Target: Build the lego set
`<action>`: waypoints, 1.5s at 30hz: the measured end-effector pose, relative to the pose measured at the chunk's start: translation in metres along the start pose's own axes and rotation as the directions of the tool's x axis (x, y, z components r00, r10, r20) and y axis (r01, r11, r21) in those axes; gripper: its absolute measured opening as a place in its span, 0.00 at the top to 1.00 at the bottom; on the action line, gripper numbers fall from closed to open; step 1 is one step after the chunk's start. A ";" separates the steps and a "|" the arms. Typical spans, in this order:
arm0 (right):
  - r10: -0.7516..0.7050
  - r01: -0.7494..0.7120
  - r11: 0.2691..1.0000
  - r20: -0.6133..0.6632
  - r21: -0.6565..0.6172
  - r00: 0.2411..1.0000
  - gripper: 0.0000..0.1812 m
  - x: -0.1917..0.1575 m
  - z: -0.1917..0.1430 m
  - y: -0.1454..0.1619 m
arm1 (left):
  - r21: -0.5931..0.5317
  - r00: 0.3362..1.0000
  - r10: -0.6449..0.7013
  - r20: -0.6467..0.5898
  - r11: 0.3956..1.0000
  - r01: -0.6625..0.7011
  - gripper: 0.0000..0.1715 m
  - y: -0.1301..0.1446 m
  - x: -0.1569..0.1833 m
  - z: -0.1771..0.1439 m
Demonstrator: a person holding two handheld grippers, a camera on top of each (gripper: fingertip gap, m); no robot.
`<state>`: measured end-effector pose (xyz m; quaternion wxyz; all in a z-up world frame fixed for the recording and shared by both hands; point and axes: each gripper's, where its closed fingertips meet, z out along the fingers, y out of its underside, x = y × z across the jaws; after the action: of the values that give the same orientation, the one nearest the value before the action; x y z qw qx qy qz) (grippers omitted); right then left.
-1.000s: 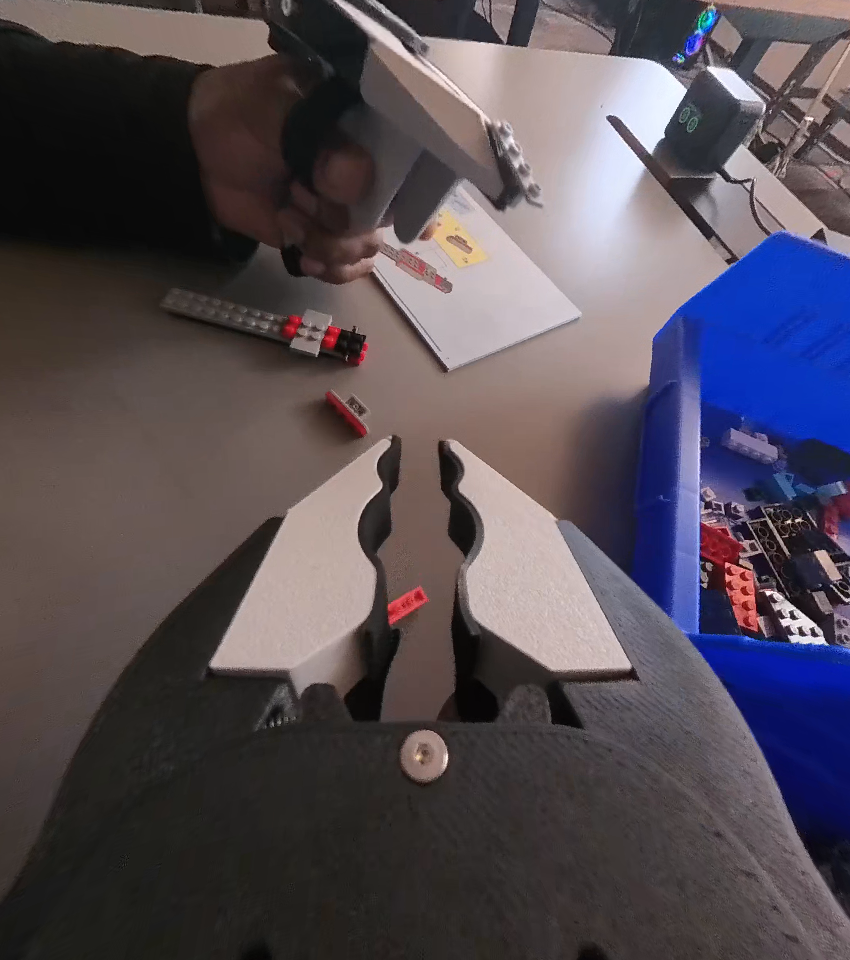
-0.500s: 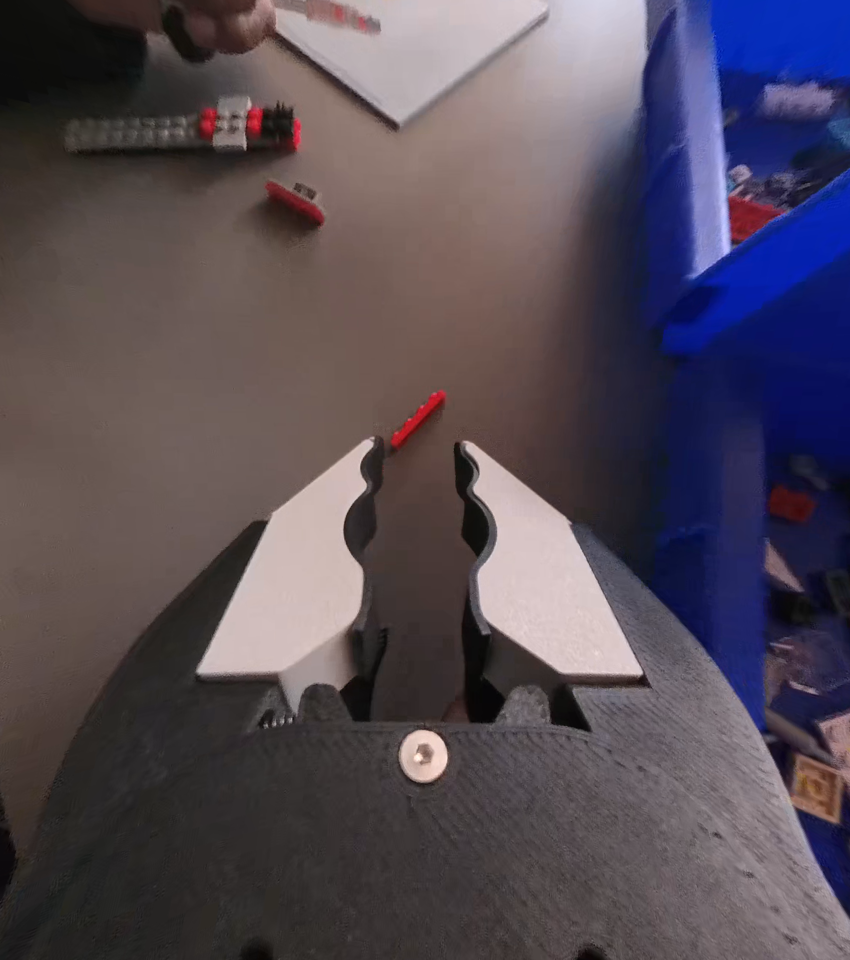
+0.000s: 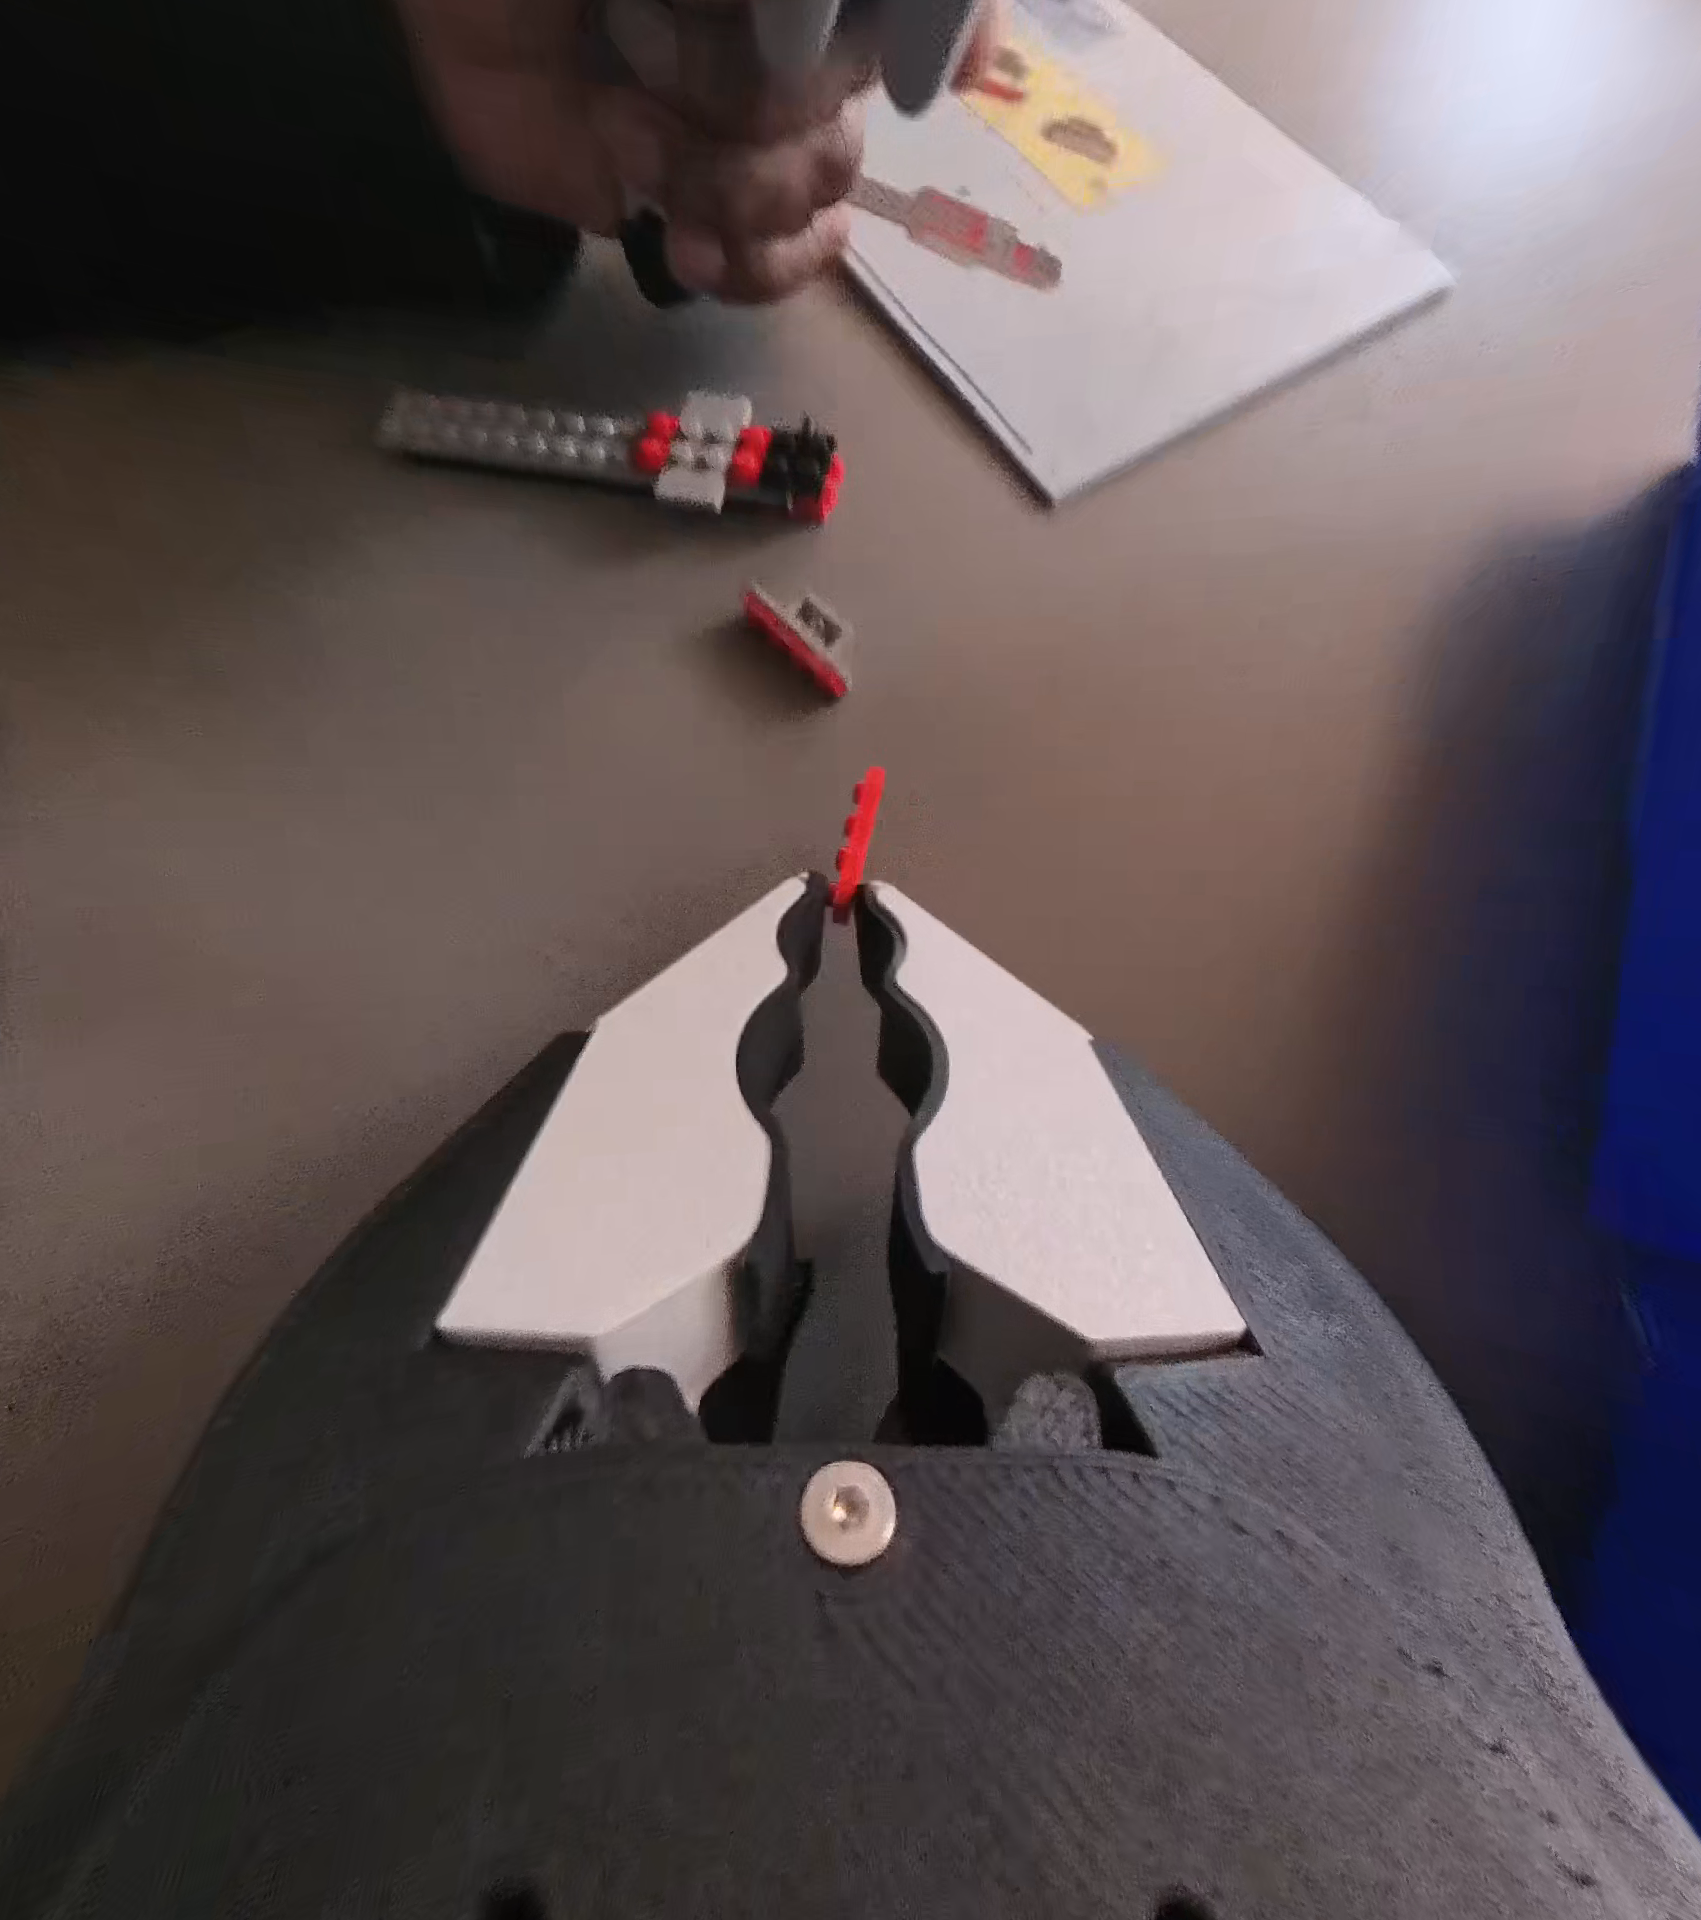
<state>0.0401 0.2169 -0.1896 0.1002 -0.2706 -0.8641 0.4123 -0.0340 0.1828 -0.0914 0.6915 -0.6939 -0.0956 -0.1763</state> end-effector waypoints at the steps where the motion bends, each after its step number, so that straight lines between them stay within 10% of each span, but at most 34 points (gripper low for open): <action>1: -0.013 0.013 1.000 0.027 -0.004 1.000 0.96 0.000 0.007 -0.006 | 0.002 1.000 0.002 0.000 1.000 -0.002 0.99 -0.001 0.000 -0.001; 45: -0.300 0.301 0.954 0.042 -0.008 0.953 0.85 0.015 0.044 -0.023 | 0.006 1.000 -0.016 0.025 1.000 0.016 0.99 0.000 -0.017 -0.009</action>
<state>0.0014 0.1844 -0.2004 0.1424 -0.1285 -0.8999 0.3916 -0.0506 0.1759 -0.0977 0.6910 -0.6931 -0.1102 -0.1731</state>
